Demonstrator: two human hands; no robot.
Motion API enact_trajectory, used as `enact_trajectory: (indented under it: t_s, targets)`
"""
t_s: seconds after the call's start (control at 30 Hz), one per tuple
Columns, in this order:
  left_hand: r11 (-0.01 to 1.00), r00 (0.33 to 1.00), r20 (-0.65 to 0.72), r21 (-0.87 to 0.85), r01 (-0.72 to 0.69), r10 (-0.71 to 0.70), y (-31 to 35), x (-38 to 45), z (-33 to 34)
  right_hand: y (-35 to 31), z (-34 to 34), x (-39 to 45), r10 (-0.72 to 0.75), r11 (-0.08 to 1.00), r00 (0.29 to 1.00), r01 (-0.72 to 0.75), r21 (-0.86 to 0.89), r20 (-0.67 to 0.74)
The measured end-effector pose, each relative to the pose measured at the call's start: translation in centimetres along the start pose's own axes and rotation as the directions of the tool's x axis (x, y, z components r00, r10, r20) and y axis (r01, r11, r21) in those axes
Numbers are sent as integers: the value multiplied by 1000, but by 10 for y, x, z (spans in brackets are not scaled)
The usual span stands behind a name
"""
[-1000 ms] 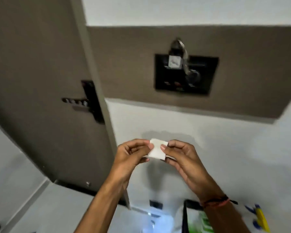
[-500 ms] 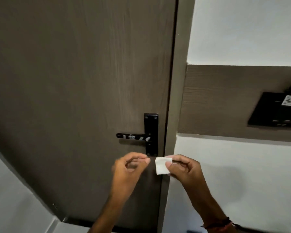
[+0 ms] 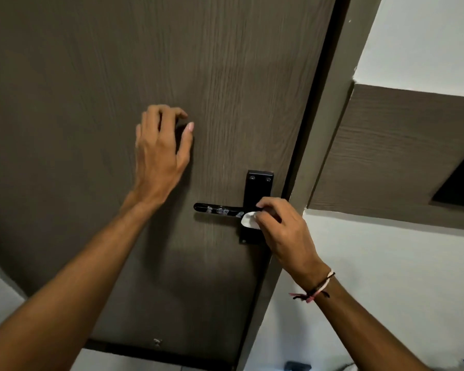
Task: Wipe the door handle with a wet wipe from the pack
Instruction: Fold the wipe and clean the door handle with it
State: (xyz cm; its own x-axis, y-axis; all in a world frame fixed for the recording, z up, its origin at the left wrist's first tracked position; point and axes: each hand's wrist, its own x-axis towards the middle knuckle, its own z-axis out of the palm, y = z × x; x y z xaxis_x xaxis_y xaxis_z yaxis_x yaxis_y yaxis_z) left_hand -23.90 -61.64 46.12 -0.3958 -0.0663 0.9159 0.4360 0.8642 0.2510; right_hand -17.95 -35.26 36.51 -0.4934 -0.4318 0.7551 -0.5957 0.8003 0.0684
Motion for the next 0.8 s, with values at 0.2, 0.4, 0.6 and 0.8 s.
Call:
enact_trajectory:
  t_s: [0.2,0.4,0.6,0.8]
  targets:
    - [924,966,-131,345,-165,222,-24,11,22,17,17,-13,-276,943,961,264,-204,-31]
    - [868,954,-17,420,-266,300,-46,-8,46,42,29,-31,-401,832,909,413,-371,114]
    - [894,952,-49,361,-264,301,-58,-8,61,50,40,-26,-352,763,899,437,-476,261]
    - [889,947,-78,376,-261,311,-61,-7,66,0,67,23,-435,653,855,516,-555,283]
